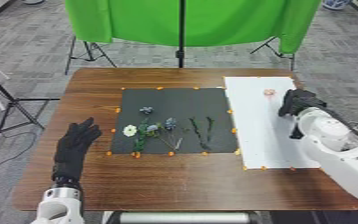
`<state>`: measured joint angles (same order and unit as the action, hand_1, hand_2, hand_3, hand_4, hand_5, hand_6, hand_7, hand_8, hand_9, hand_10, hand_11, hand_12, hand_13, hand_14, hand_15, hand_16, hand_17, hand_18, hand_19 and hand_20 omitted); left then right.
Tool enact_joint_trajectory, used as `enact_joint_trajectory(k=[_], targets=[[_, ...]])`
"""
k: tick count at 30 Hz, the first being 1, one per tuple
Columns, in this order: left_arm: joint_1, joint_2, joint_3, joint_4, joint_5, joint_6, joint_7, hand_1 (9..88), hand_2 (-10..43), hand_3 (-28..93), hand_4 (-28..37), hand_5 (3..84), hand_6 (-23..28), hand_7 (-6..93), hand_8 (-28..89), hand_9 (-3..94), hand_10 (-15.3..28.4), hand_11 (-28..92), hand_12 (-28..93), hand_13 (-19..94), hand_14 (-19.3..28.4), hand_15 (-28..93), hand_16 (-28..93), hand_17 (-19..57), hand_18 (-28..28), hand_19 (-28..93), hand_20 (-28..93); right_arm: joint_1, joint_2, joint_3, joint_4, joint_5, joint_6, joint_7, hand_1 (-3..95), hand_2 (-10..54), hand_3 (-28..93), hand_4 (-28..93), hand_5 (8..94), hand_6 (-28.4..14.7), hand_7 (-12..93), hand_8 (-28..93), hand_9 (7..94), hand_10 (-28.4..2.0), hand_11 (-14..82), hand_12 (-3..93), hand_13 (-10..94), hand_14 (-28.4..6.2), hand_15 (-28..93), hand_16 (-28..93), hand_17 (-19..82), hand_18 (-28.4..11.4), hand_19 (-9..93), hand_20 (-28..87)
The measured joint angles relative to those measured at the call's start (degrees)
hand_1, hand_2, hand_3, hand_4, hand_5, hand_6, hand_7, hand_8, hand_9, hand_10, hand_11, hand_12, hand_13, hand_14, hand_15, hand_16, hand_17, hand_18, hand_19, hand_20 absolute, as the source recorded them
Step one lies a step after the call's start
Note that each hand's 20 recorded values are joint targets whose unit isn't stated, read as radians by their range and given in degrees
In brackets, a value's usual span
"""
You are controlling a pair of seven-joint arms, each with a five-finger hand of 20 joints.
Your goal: Arrange flowers
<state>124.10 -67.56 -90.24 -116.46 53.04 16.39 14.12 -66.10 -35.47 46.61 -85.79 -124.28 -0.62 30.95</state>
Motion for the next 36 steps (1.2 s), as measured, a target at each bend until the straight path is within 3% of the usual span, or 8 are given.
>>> enact_joint_trajectory(k=[2, 6, 12, 17, 25, 31, 36], targets=[[0.0, -0.01, -0.04, 0.0, -0.14, -0.03, 0.01, 20.7, 10.7, 63, -28.3, 43.7, 7.1, 8.2, -5, 40.6, 14.9, 20, 13, 29, 18.7, 30, -2, 1.3, 12.8, 11, 17, 0.3, -0.2, -1.8, 1.4, -2.7, 4.6, 0.0, 61.5, -9.5, 60, -19, 77.8, 0.9, 19, 6, 89.0, -8.3, 6.5, 34.3, 89, -2.3, 63, 33, 64, -11.8, 93, 59], [0.1, -0.03, -0.12, -0.04, -0.29, -0.03, 0.03, 20.8, 10.6, 63, -28.3, 43.7, 7.2, 8.1, -5, 40.6, 14.9, 20, 13, 29, 18.8, 30, -2, 1.4, 12.7, 11, 16, 0.2, -0.5, -4.2, 4.6, -4.7, 13.7, -0.5, 63.4, -9.5, 60, -20, 80.0, 0.4, 20, 6, 91.2, -8.6, 7.0, 35.6, 91, -1.8, 62, 34, 66, -11.3, 93, 60], [0.4, -0.07, -0.26, -0.15, -0.44, 0.0, 0.12, 21.0, 10.5, 63, -28.3, 43.6, 7.2, 8.2, -5, 40.5, 14.9, 20, 13, 29, 18.8, 31, -2, 1.4, 12.8, 11, 16, -1.3, -0.2, -2.3, 3.5, -4.1, 17.5, -1.3, 63.6, -9.5, 60, -19, 80.7, 0.1, 20, 7, 92.0, -8.7, 7.1, 36.2, 92, -1.3, 62, 34, 67, -11.1, 93, 60], [0.5, -0.07, -0.29, -0.17, -0.48, 0.01, 0.11, 21.1, 10.5, 63, -28.3, 43.7, 7.4, 8.1, -5, 40.5, 14.9, 20, 13, 29, 18.7, 30, -2, 1.4, 12.8, 11, 16, -1.0, 1.2, -1.5, -2.1, -2.8, 21.9, -1.8, 63.0, -9.5, 60, -19, 80.8, 0.3, 19, 8, 92.3, -8.7, 6.9, 36.7, 92, -1.2, 62, 35, 67, -11.0, 93, 61], [0.4, -0.05, -0.21, -0.16, -0.46, -0.01, 0.03, 21.1, 10.5, 63, -28.3, 43.6, 7.4, 7.8, -5, 40.5, 14.9, 20, 13, 29, 18.7, 31, -2, 1.0, 12.9, 12, 17, 9.4, 0.6, -11.6, -11.1, 9.8, 19.4, -6.8, 62.4, -9.5, 61, -18, 80.8, 0.5, 19, 8, 92.4, -8.5, 6.9, 37.0, 92, -1.2, 62, 36, 67, -11.1, 93, 62], [0.2, -0.05, -0.14, -0.08, -0.43, -0.12, -0.15, 21.1, 10.4, 63, -28.3, 43.6, 7.5, 7.7, -4, 40.5, 14.9, 20, 13, 29, 18.8, 31, -1, 0.4, 13.5, 13, 17, 16.4, -7.0, -20.0, -7.1, 12.8, 16.2, -9.5, 61.8, -9.5, 61, -18, 80.1, 0.3, 20, 9, 91.6, -8.3, 7.1, 37.9, 92, -1.1, 62, 36, 67, -11.2, 93, 62], [0.1, -0.09, -0.05, -0.02, -0.42, -0.15, -0.29, 21.1, 10.4, 63, -28.3, 43.6, 7.4, 7.9, -4, 40.5, 14.8, 20, 13, 28, 18.8, 31, -1, 0.2, 13.6, 13, 17, 16.4, -12.3, -20.8, -5.5, 15.1, 11.8, -9.4, 61.5, -9.5, 61, -17, 79.6, 0.2, 19, 9, 90.9, -8.1, 7.3, 38.6, 91, -1.0, 63, 36, 67, -11.1, 93, 63]])
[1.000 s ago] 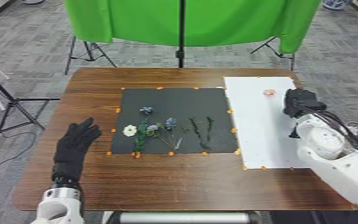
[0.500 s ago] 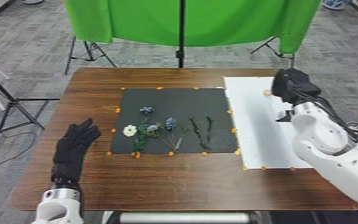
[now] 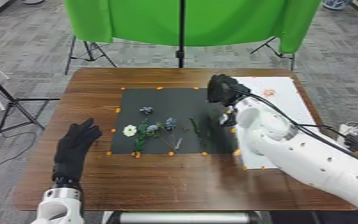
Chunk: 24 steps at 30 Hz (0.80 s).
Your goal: Arrange flowers
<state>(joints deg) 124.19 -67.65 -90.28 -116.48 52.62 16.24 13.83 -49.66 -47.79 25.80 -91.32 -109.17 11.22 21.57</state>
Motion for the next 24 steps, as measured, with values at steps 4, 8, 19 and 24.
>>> enact_joint_trajectory(k=[4, 8, 19, 24], targets=[[0.0, -0.05, -0.01, 0.0, -0.01, -0.04, -0.04, 21.0, 10.3, 64, -28.3, 43.5, 7.3, 8.0, -4, 40.4, 14.7, 20, 13, 28, 18.8, 31, -1, 0.0, 13.8, 13, 17, -0.9, -0.7, -0.5, -1.4, 4.5, -0.5, 0.0, 59.5, -9.5, 61, -17, 78.4, 1.0, 20, 9, 90.7, -8.2, 8.1, 40.2, 91, -1.2, 64, 36, 66, -11.1, 93, 63], [0.0, -0.06, -0.02, -0.02, -0.01, -0.09, -0.04, 21.1, 10.2, 63, -28.3, 43.5, 7.2, 8.1, -4, 40.4, 14.7, 20, 13, 28, 18.8, 31, -1, -0.1, 13.9, 13, 17, -1.6, -0.6, -1.1, -2.0, 4.0, -0.6, 0.0, 58.0, -9.5, 61, -17, 76.2, 1.9, 20, 8, 90.8, -8.5, 9.1, 41.3, 90, -1.3, 64, 36, 66, -11.3, 93, 64], [0.1, -0.06, -0.04, -0.04, -0.01, -0.33, -0.18, 21.8, 8.9, 64, -28.3, 43.4, 7.2, 8.1, -4, 40.4, 14.6, 20, 13, 28, 18.9, 31, -1, -0.2, 14.0, 14, 17, -3.4, 0.6, -0.4, -2.8, 3.4, -2.6, 0.0, 51.4, -9.5, 60, -16, 71.2, 2.7, 18, 4, 87.9, -9.5, 21.2, 36.6, 90, -1.9, 65, 36, 66, -11.7, 93, 65], [0.1, -0.03, -0.04, -0.04, 0.03, -0.67, -0.33, 22.2, 8.6, 64, -28.3, 43.2, 7.1, 8.1, -4, 40.3, 14.6, 20, 13, 28, 18.8, 31, -1, -0.2, 14.0, 14, 17, -4.2, 1.3, 1.0, -3.1, 3.9, -3.1, -0.2, 43.4, -9.5, 67, -20, 68.1, 2.8, 18, -6, 86.0, -10.4, 29.8, 27.3, 90, -2.0, 66, 36, 66, -12.1, 93, 65]])
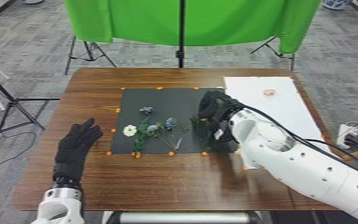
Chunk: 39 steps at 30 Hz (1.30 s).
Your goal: Arrange flowers
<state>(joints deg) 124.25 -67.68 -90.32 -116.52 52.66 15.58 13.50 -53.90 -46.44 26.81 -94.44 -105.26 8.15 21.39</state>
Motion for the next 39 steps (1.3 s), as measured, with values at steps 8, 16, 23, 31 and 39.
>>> enact_joint_trajectory(k=[8, 16, 23, 31, 39], targets=[[0.0, 0.0, 0.0, 0.0, 0.03, -0.09, -0.1, 22.6, 8.3, 64, -28.3, 43.2, 7.1, 8.0, -4, 40.4, 14.7, 20, 13, 28, 18.8, 31, -1, -0.2, 14.1, 14, 17, -1.3, 1.1, 4.5, -0.4, -0.1, 0.4, -0.5, 41.2, -9.5, 66, -19, 69.3, 1.9, 19, -5, 82.8, -11.5, 31.4, 26.2, 88, -3.3, 66, 37, 65, -13.0, 93, 67], [0.0, 0.0, -0.02, -0.01, 0.04, -0.11, -0.12, 22.7, 8.2, 64, -28.3, 43.2, 7.1, 8.1, -4, 40.5, 14.7, 20, 13, 28, 18.8, 31, -1, -0.2, 14.1, 14, 17, 2.5, 0.8, 5.9, 8.0, -17.2, 12.6, 8.3, 40.0, -9.5, 68, -17, 59.0, 0.4, 18, -9, 61.9, -15.2, 22.7, 25.5, 80, -5.7, 70, 37, 59, -13.5, 93, 65], [0.1, 0.0, -0.02, -0.04, 0.04, -0.1, -0.09, 22.8, 8.2, 64, -28.3, 43.2, 7.0, 8.3, -4, 40.4, 14.6, 20, 13, 28, 18.8, 31, -1, -0.2, 14.2, 14, 17, 7.0, 2.1, 9.0, 12.7, -15.4, -8.8, 11.4, 36.2, -9.5, 68, -18, 52.9, 0.6, 15, -8, 55.3, -16.3, 18.2, 24.5, 75, -8.0, 71, 36, 56, -15.0, 93, 62], [0.1, 0.0, -0.01, -0.03, 0.06, -0.1, -0.07, 22.8, 8.1, 64, -28.3, 43.2, 7.0, 8.3, -4, 40.4, 14.6, 20, 13, 28, 18.9, 31, -1, -0.3, 14.2, 14, 17, 6.5, 0.5, 8.7, 20.0, -13.1, -14.9, 11.3, 38.0, -9.5, 69, -18, 51.5, 2.1, 15, -8, 54.3, -16.7, 15.2, 23.7, 76, -7.2, 71, 34, 57, -14.7, 93, 60], [0.1, -0.06, -0.03, -0.03, 0.06, -0.1, -0.07, 22.8, 8.1, 64, -28.3, 43.2, 7.0, 8.3, -5, 40.5, 14.6, 20, 13, 28, 18.9, 31, -1, -0.3, 14.2, 14, 17, 4.4, -0.9, 8.0, 23.3, -15.5, -11.0, 12.1, 50.1, -9.5, 67, -20, 60.5, 2.0, 20, -7, 68.8, -12.4, 18.2, 25.3, 84, -3.8, 68, 33, 62, -12.4, 93, 61]])
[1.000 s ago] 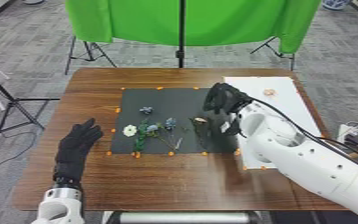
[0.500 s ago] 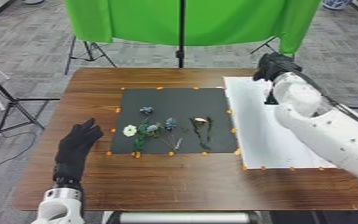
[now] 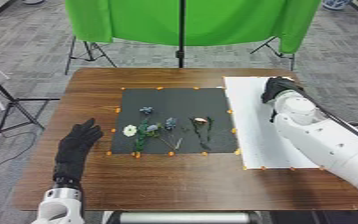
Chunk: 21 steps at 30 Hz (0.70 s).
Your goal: Arrange flowers
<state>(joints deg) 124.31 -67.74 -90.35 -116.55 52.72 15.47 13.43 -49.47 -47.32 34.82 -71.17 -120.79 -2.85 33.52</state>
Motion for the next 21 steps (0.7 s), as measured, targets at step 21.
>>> enact_joint_trajectory(k=[21], targets=[[0.0, -0.04, -0.04, -0.02, 0.02, -0.03, 0.08, 23.0, 8.2, 64, -28.3, 43.2, 7.0, 8.2, -5, 40.4, 14.6, 20, 13, 28, 18.9, 31, -1, -0.2, 14.2, 13, 17, -23.7, 10.3, 17.4, -30.1, 2.4, 16.7, -4.5, 61.9, -9.5, 59, -18, 80.0, 0.0, 21, 9, 90.2, -8.8, 8.1, 39.5, 90, -1.8, 65, 35, 67, -11.3, 93, 62]])
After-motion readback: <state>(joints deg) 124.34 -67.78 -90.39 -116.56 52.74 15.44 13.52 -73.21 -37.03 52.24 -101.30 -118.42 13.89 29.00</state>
